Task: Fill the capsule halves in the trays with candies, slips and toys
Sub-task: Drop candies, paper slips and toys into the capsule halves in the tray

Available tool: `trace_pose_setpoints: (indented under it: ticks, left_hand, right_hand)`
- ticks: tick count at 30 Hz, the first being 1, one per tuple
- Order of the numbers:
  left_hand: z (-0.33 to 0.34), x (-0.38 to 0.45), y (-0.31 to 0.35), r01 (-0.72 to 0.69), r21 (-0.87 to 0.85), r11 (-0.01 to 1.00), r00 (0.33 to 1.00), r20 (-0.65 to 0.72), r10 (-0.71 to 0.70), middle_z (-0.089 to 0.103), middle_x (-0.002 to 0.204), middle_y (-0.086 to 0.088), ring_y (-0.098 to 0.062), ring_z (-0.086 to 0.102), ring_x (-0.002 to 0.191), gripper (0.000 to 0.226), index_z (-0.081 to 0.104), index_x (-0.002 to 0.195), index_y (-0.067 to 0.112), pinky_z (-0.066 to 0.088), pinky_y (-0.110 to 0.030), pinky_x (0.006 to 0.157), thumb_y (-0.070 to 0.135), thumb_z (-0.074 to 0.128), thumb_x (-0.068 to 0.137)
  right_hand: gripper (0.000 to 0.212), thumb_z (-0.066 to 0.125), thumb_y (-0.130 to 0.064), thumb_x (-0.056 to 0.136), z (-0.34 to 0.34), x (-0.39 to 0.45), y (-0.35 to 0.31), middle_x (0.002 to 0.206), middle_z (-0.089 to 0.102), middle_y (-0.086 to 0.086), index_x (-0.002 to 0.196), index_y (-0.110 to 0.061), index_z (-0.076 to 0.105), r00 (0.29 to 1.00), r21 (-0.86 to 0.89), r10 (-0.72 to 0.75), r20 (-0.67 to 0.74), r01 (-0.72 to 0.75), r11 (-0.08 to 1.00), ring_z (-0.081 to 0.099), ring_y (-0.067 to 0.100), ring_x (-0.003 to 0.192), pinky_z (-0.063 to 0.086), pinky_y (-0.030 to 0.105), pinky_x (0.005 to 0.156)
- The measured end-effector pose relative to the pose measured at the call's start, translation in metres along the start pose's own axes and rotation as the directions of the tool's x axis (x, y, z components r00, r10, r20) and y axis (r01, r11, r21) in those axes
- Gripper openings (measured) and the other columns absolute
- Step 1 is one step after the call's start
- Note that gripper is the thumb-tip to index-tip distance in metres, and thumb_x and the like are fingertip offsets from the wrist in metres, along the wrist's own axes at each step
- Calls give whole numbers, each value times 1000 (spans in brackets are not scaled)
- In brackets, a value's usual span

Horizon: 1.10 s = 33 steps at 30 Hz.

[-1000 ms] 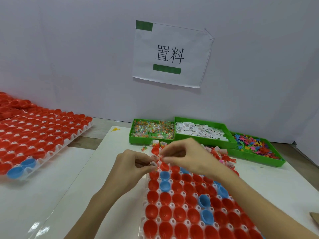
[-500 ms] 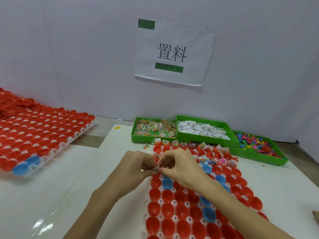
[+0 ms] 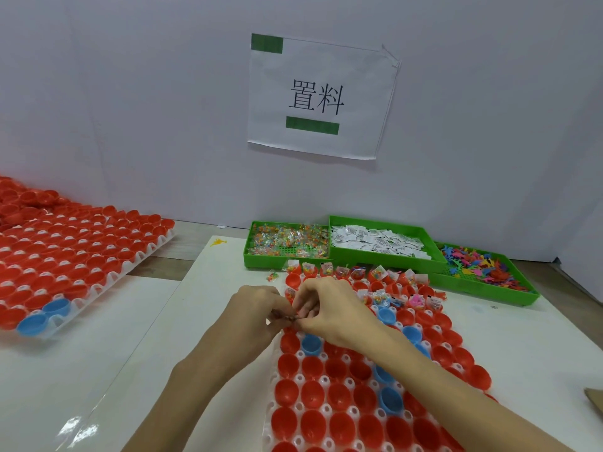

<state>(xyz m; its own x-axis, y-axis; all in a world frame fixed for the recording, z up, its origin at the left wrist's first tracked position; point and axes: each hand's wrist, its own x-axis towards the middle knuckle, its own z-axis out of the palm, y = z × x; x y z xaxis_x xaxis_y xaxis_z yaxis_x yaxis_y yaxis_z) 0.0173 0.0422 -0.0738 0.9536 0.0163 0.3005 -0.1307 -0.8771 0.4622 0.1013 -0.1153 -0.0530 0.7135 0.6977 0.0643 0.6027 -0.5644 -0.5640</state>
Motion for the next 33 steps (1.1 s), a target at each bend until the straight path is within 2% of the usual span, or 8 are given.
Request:
trace_pose_setpoints:
  ticks: [2,6,9,13,18,27,30,33]
  left_hand:
    - [0,1,1,-19,32,999,999,27,18,71,102,6,-7,66,89,22,79,115,28,53,-21,84,19,71,96]
    - [0,2,1,-76,73,994,995,73,71,70,109,7,-8,63,97,27,75,123,31,46,-15,83,21,66,100]
    - [-3,1,-2,-62,54,997,996,75,58,75,105,8,-7,66,93,23,77,117,28,49,-14,84,21,69,97]
    - [-4,-1,-3,3,-86,996,1000,1,-3,79,91,7,-6,71,83,19,71,105,17,56,-24,83,17,79,89]
    - [0,0,3,29,-53,998,997,-69,-33,78,87,8,-4,69,78,9,81,93,19,55,-19,78,23,83,85]
    - [1,4,1,23,51,998,999,39,-25,70,99,5,-10,64,87,11,81,102,23,53,-24,83,23,74,93]
    - [-2,3,-3,-7,44,999,998,61,4,71,98,7,-7,63,85,13,82,103,25,52,-23,82,21,72,95]
    - [-4,1,-6,-10,14,1000,1000,14,10,74,92,10,-4,66,80,10,83,98,25,54,-22,81,22,74,94]
  right_hand:
    - [21,85,-12,80,-8,2,1,85,78,2,99,-11,75,999,20,18,27,-19,1000,71,4,74,58,15,72]
    - [13,80,-7,82,-13,2,3,81,79,0,94,-11,77,1000,14,19,18,-20,1000,74,2,76,59,16,75]
    - [7,79,-9,83,-7,3,0,83,77,0,89,-13,79,1000,-20,-4,-17,4,1000,72,4,76,55,10,68]
    - [6,82,-10,83,-5,5,-2,84,77,-3,87,-15,81,1000,-43,-6,-26,5,999,71,4,75,56,11,69]
    - [7,81,-10,82,-3,4,0,85,77,-4,87,-16,81,1000,-61,-9,-15,8,998,69,1,74,54,7,64]
    - [8,81,-14,83,-2,3,4,83,76,-1,91,-12,81,999,-53,-34,14,35,998,65,1,66,51,7,60]
    - [11,78,-20,88,-4,0,4,88,76,-5,98,-16,81,998,-50,-44,33,46,998,67,1,74,54,11,66]
    - [14,70,-28,95,-16,-4,5,88,77,-10,101,-22,81,999,-6,-35,-6,35,999,67,-2,78,50,10,68]
